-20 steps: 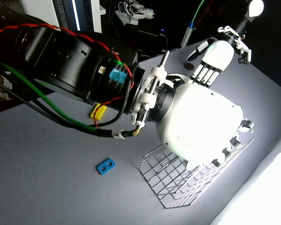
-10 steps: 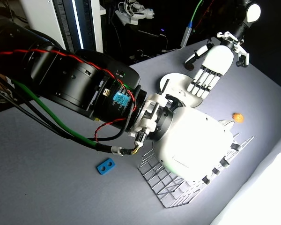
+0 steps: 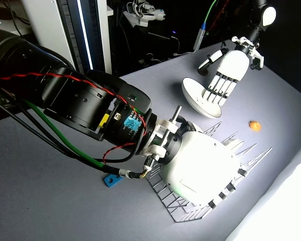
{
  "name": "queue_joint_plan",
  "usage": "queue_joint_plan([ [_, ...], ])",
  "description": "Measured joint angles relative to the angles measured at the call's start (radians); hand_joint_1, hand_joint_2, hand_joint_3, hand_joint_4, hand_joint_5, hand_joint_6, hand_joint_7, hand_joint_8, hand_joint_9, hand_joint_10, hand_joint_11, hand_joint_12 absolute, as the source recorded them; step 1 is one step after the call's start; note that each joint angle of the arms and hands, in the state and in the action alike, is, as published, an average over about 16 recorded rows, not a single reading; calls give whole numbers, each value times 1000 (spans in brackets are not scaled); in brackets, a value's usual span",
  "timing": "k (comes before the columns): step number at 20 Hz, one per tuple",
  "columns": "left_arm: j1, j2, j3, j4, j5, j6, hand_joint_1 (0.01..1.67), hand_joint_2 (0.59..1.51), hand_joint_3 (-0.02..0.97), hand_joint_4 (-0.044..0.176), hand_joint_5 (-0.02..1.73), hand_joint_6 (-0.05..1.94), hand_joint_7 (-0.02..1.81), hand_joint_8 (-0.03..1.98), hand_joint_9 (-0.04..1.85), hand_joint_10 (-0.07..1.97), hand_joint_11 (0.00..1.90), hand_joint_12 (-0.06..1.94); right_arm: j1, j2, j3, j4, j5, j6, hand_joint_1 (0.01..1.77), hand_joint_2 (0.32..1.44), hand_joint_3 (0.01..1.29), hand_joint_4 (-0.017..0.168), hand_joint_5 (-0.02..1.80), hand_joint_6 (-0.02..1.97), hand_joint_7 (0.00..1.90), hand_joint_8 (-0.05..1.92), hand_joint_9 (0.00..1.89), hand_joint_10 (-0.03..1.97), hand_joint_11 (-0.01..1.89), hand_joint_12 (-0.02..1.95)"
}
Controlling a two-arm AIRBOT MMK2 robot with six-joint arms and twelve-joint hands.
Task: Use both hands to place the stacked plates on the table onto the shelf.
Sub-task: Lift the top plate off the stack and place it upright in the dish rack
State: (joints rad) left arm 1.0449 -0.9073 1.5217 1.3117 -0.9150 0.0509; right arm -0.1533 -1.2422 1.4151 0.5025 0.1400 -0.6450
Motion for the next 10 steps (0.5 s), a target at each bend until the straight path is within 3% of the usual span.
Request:
queue_joint_plan([
  [7,9,1,-2,-14,-3,-1,23,1102,11,-1,-9,-8,16,-14,-20,-33,15,5,14,15,-24,-32,13,3,1014,1148,14,-7,582,188,705,155,660,212,266,1269],
  [10,9,2,-4,-17,-3,-1,23,1101,11,-1,-11,-4,17,-14,-20,-33,15,5,28,30,-51,-80,33,5,961,1140,14,-6,491,39,588,18,546,122,151,1171],
])
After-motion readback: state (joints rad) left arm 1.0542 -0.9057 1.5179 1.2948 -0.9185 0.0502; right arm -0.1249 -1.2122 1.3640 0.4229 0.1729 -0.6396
